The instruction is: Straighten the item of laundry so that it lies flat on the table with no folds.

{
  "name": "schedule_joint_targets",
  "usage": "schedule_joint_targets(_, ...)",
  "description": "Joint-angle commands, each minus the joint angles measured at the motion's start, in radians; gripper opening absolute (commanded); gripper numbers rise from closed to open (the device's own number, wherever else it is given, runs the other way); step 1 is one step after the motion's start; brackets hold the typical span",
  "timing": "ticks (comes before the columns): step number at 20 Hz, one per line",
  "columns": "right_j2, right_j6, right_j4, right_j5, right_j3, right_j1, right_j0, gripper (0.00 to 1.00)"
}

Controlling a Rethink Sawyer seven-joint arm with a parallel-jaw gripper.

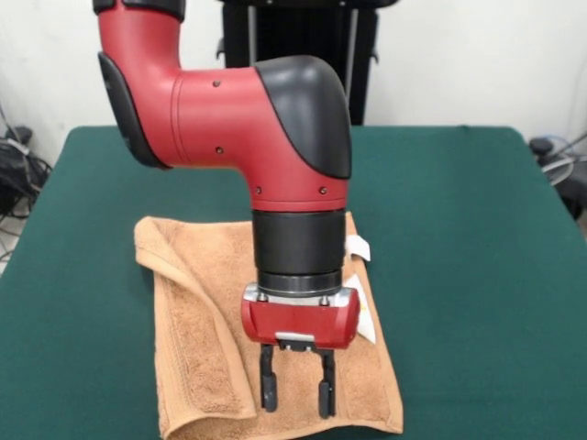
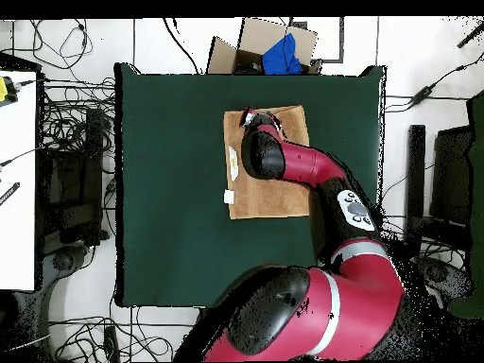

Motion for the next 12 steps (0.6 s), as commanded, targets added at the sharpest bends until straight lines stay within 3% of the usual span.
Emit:
schedule_joint_targets(1, -0.058, 0.098, -0.02, 0.09, 0.083, -0.001, 0.033, 1.0)
schedule_joint_targets(12, -0.08, 0.047, -0.038, 0.15, 0.108, -0.084, 0.019, 1.0)
